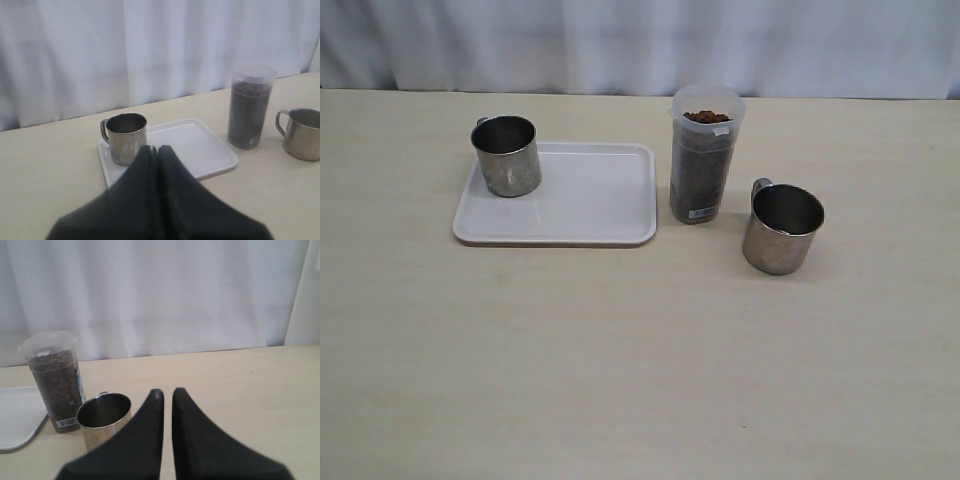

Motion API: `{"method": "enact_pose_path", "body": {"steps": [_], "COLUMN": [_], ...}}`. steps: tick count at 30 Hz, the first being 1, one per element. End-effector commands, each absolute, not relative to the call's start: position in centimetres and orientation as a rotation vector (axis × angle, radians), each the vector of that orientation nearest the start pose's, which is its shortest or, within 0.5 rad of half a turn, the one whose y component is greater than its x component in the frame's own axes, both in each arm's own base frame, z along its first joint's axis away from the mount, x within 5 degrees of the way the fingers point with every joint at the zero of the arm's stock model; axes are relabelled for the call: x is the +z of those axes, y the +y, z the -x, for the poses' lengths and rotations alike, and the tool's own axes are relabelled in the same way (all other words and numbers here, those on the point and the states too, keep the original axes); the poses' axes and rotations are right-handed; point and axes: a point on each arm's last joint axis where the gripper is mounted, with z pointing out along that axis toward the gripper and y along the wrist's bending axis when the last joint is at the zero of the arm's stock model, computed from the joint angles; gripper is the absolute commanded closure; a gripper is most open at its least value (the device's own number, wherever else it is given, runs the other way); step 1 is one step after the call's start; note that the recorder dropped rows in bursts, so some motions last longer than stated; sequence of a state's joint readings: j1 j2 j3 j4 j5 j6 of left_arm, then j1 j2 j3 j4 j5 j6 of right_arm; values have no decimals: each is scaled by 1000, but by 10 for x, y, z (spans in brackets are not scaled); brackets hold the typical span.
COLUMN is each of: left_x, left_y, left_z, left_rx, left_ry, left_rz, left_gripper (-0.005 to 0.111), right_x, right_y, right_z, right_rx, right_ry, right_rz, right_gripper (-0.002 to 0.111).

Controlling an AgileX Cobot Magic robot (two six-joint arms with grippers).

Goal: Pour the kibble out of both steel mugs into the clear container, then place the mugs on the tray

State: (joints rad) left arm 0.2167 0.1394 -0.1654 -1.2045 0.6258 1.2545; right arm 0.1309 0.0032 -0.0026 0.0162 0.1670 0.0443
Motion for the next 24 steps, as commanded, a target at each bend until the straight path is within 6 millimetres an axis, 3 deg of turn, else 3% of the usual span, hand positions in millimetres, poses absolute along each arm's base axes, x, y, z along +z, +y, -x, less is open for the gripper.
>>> {"method": "enact_pose_path", "body": {"steps": [1, 10, 16, 24], "left_x": [238, 209, 207, 206], "left_y": [-37, -32, -28, -7], "left_z": [-56, -51, -51, -54], "left_rx": [-268, -272, -253, -161], "left_ry": [1656, 1679, 1699, 1679], "left_rz": [-293, -149, -120, 117], "left_gripper": [107, 107, 107, 107], "right_x": [199, 199, 199, 199], "right_y": [8, 8, 8, 8], "right_z": [-56, -56, -56, -56], "right_rx": [147, 147, 147, 147], "right_ry": [1642, 1644, 1644, 1644], "right_rz": [60, 60, 60, 60], "right_gripper": [104, 104, 104, 104]}}
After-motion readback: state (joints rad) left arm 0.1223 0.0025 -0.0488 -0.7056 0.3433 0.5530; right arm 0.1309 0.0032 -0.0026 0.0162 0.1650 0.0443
